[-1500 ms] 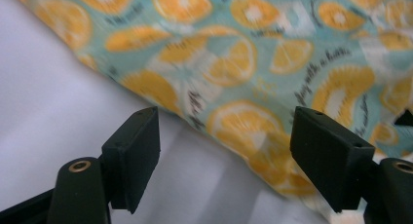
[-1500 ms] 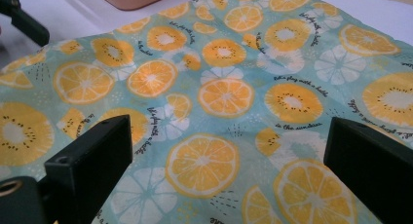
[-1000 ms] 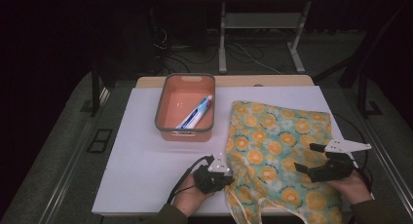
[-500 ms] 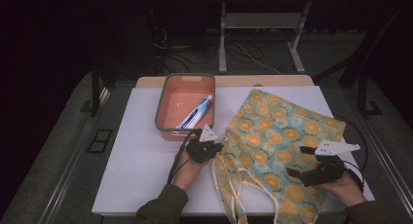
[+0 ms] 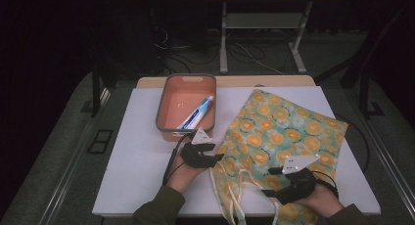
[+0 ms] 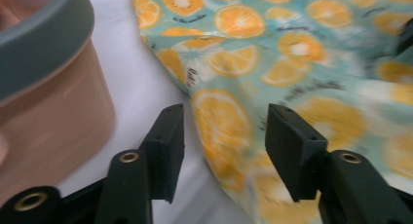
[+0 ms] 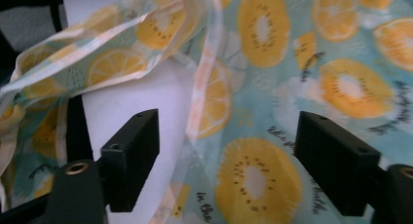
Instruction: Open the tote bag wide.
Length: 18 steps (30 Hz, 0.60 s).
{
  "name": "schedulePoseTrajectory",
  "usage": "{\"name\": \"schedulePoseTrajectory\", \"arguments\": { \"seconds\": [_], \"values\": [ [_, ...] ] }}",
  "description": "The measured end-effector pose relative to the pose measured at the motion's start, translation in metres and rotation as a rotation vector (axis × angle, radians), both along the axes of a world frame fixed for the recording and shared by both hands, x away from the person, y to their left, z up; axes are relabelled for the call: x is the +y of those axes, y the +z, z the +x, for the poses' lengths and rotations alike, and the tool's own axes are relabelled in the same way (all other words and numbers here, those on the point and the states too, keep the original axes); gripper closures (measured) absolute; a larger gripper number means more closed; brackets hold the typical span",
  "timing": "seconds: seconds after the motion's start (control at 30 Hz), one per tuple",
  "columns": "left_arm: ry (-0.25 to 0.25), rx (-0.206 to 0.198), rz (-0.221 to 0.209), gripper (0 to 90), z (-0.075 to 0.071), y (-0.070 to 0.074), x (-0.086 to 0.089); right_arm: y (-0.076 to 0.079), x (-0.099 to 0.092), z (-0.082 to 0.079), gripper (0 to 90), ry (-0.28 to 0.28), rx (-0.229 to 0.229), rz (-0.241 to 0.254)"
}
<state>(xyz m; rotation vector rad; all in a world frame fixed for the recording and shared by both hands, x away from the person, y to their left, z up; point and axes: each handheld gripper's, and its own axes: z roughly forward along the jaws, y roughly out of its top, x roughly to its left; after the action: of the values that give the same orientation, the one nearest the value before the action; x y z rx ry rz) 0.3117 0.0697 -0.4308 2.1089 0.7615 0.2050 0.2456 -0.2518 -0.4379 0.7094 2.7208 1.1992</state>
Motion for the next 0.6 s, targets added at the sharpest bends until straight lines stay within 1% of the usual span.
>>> {"name": "schedulePoseTrajectory", "arguments": {
  "seconds": [0.07, 0.1, 0.13, 0.17, 0.2, 0.23, 0.27, 0.3, 0.33, 0.37, 0.4, 0.43, 0.47, 0.5, 0.53, 0.57, 0.6],
  "values": [
    [-0.015, 0.027, 0.003, 39.8, -0.008, -0.002, 0.003, -0.004, 0.004, 0.000, 33.2, 0.010, 0.005, -0.024],
    [-0.022, 0.037, 0.006, 39.7, -0.012, -0.004, 0.003, -0.006, 0.006, 0.000, 36.3, 0.022, 0.006, -0.052],
    [-0.030, 0.044, 0.018, 39.9, -0.015, -0.006, 0.003, -0.007, 0.007, 0.000, 38.9, 0.027, 0.009, -0.060],
    [-0.034, 0.046, 0.030, 40.6, -0.018, -0.008, 0.002, -0.008, 0.008, 0.000, 40.7, 0.036, 0.003, -0.073],
    [-0.031, 0.051, 0.035, 40.6, -0.019, -0.010, 0.001, -0.008, 0.008, 0.000, 40.7, 0.036, 0.003, -0.073],
    [-0.031, 0.054, 0.042, 41.7, -0.019, -0.012, -0.001, -0.009, 0.009, -0.001, 44.2, 0.038, 0.001, -0.085],
    [-0.032, 0.049, 0.056, 44.1, -0.018, -0.013, -0.002, -0.009, 0.009, -0.001, 46.3, 0.042, -0.006, -0.088],
    [-0.037, 0.042, 0.070, 44.1, -0.018, -0.014, -0.004, -0.009, 0.009, -0.001, 46.3, 0.042, -0.006, -0.088],
    [-0.042, 0.039, 0.081, 50.3, -0.017, -0.015, -0.004, -0.009, 0.009, -0.002, 50.5, 0.040, -0.015, -0.096],
    [-0.039, 0.037, 0.091, 53.6, -0.016, -0.016, -0.005, -0.009, 0.009, -0.002, 53.5, 0.040, -0.021, -0.100],
    [-0.043, 0.034, 0.103, 53.6, -0.016, -0.017, -0.005, -0.009, 0.009, -0.002, 53.5, 0.040, -0.021, -0.100],
    [-0.042, 0.031, 0.112, 58.0, -0.016, -0.017, -0.005, -0.009, 0.009, -0.002, 55.8, 0.041, -0.029, -0.104],
    [-0.038, 0.028, 0.118, 64.5, -0.016, -0.018, -0.006, -0.009, 0.009, -0.002, 61.9, 0.045, -0.032, -0.104],
    [-0.040, 0.015, 0.131, 64.5, -0.016, -0.018, -0.005, -0.009, 0.009, -0.002, 61.9, 0.045, -0.032, -0.104],
    [-0.044, 0.005, 0.141, 71.8, -0.016, -0.017, -0.005, -0.009, 0.008, -0.002, 64.6, 0.046, -0.034, -0.104],
    [-0.042, 0.004, 0.142, 82.5, -0.016, -0.017, -0.005, -0.009, 0.008, -0.002, 71.5, 0.045, -0.031, -0.102],
    [-0.044, 0.005, 0.140, 87.2, -0.015, -0.017, -0.005, -0.009, 0.008, -0.002, 75.1, 0.043, -0.028, -0.101]
  ]
}}
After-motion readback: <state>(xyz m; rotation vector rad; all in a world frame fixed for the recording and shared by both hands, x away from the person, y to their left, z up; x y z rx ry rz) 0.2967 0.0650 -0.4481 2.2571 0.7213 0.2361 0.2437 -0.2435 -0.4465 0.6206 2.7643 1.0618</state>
